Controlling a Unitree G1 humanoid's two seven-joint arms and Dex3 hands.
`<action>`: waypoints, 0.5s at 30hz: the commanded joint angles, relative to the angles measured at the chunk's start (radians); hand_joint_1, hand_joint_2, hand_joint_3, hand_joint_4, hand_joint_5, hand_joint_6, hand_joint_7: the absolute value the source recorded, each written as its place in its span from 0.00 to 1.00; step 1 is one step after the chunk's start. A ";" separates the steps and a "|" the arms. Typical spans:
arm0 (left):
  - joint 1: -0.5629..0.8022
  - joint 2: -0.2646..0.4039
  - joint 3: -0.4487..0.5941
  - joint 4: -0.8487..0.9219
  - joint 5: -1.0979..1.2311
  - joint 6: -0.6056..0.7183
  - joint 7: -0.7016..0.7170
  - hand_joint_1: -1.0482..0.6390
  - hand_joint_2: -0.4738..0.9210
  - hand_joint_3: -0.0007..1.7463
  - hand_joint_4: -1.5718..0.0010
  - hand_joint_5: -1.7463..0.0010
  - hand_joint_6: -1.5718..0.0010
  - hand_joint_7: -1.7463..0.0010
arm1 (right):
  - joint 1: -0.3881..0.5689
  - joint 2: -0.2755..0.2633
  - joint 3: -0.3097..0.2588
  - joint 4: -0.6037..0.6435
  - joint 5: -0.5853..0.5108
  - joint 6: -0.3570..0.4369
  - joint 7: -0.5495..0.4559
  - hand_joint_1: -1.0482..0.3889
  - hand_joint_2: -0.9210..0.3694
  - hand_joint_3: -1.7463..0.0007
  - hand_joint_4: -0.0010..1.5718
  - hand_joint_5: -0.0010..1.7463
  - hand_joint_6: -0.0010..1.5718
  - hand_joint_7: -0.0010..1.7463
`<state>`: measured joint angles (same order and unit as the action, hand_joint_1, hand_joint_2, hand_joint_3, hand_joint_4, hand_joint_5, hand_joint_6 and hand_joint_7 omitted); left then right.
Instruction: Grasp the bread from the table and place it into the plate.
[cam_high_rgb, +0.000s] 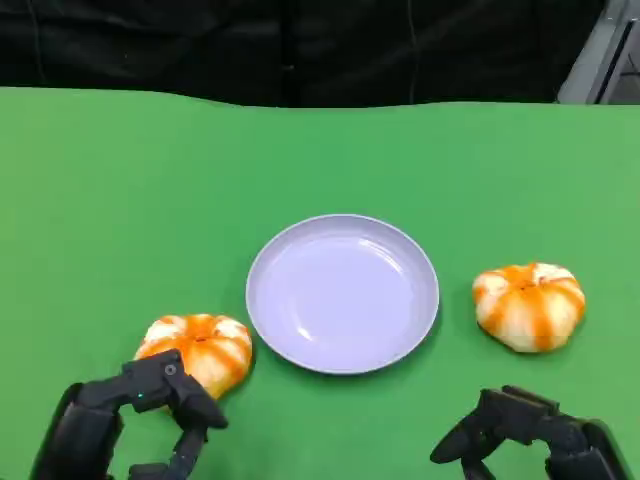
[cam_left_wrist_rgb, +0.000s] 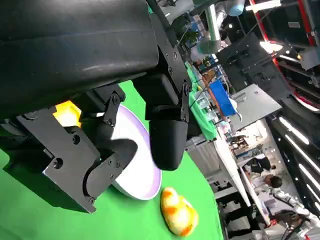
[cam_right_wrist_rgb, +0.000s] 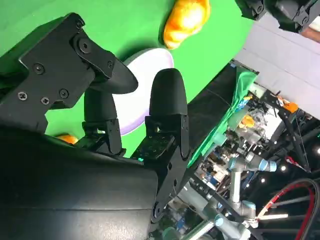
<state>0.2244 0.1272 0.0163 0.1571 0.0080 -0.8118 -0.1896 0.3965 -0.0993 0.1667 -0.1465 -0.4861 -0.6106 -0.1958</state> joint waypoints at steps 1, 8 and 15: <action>-0.008 0.021 0.034 0.021 0.089 -0.029 0.050 0.59 0.80 0.40 0.62 0.51 0.53 0.75 | 0.001 -0.009 0.001 -0.014 -0.002 0.006 0.002 0.69 0.46 0.27 0.50 0.79 0.53 0.61; 0.006 0.048 0.057 -0.032 0.266 0.047 0.121 0.41 0.98 0.06 0.90 0.64 0.78 0.99 | -0.002 -0.001 0.008 -0.015 -0.003 0.013 -0.001 0.69 0.46 0.27 0.50 0.80 0.53 0.61; 0.015 0.086 0.051 -0.155 0.457 0.246 0.153 0.32 0.99 0.01 1.00 0.71 0.91 1.00 | -0.013 0.009 0.018 -0.004 -0.015 0.014 -0.013 0.70 0.47 0.27 0.50 0.79 0.53 0.61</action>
<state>0.2341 0.1858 0.0661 0.0532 0.3943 -0.6329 -0.0644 0.3902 -0.0931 0.1793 -0.1472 -0.4990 -0.5981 -0.1982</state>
